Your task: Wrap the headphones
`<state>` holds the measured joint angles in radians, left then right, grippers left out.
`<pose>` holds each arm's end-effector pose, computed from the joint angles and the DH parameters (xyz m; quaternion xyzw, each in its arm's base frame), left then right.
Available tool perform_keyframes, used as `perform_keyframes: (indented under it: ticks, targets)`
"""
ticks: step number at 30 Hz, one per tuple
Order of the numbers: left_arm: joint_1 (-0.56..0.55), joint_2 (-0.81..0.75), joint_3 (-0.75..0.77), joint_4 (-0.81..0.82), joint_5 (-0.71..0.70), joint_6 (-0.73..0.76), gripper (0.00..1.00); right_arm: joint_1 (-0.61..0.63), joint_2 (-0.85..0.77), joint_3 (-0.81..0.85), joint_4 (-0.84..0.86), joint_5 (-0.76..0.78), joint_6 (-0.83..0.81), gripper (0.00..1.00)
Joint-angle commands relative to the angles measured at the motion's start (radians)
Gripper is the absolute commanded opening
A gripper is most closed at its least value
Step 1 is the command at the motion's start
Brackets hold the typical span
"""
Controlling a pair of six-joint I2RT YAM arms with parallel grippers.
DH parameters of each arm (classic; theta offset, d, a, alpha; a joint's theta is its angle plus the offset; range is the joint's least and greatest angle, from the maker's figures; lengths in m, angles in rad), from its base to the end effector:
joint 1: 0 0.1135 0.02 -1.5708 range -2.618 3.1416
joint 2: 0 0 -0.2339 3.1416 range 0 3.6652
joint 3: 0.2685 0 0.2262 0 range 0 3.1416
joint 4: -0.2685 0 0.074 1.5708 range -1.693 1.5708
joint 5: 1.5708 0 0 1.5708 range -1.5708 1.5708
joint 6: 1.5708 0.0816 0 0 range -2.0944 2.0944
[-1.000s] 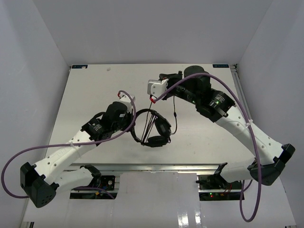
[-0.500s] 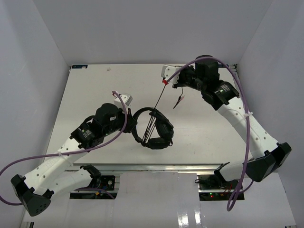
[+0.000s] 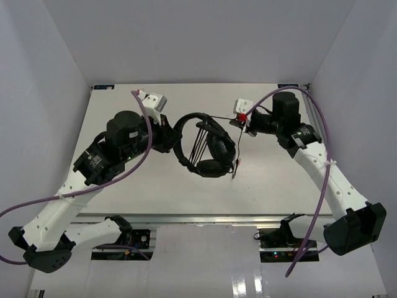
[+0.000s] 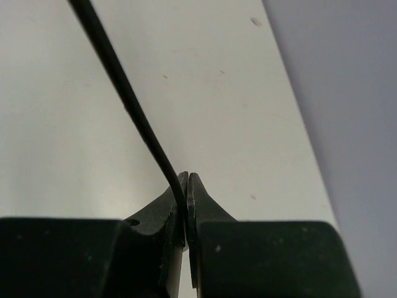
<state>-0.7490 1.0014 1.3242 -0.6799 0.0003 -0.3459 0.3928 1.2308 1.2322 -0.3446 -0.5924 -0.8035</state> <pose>0.1666 -0.1549 0.3822 0.1645 0.8048 -0.2969 0.4869 0.2537 0.1544 0.3466 -0.5792 0.5515 0.1213 0.5880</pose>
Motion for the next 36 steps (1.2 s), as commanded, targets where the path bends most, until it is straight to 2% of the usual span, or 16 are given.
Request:
perform_keyframes:
  ticks: [1,2,6,9,15,19,28,33,36]
  targets:
    - [-0.006,0.067,0.229,0.008,0.100,-0.061,0.00,-0.020,-0.030,-0.104,0.136,-0.334,0.221,0.08]
    - [-0.006,0.087,0.264,0.002,0.114,-0.067,0.00,-0.020,-0.030,-0.126,0.182,-0.400,0.271,0.08]
    - [-0.004,0.163,0.418,-0.015,0.162,-0.102,0.00,-0.019,-0.011,-0.188,0.342,-0.505,0.491,0.08]
    - [-0.005,0.233,0.505,-0.012,0.182,-0.140,0.00,-0.019,0.007,-0.245,0.534,-0.577,0.656,0.08]
    - [-0.007,0.314,0.632,0.020,0.183,-0.187,0.00,-0.018,0.018,-0.380,0.900,-0.623,1.018,0.11]
    - [-0.008,0.375,0.686,0.048,0.193,-0.208,0.00,-0.013,0.026,-0.458,1.136,-0.618,1.174,0.13]
    - [-0.012,0.464,0.853,0.060,0.144,-0.237,0.00,-0.005,0.009,-0.553,1.220,-0.620,1.219,0.22]
    - [-0.013,0.453,0.856,0.075,0.086,-0.227,0.00,-0.005,-0.020,-0.600,1.218,-0.626,1.218,0.29]
    - [-0.012,0.443,0.848,0.090,0.063,-0.223,0.00,-0.005,-0.035,-0.614,1.189,-0.630,1.199,0.37]
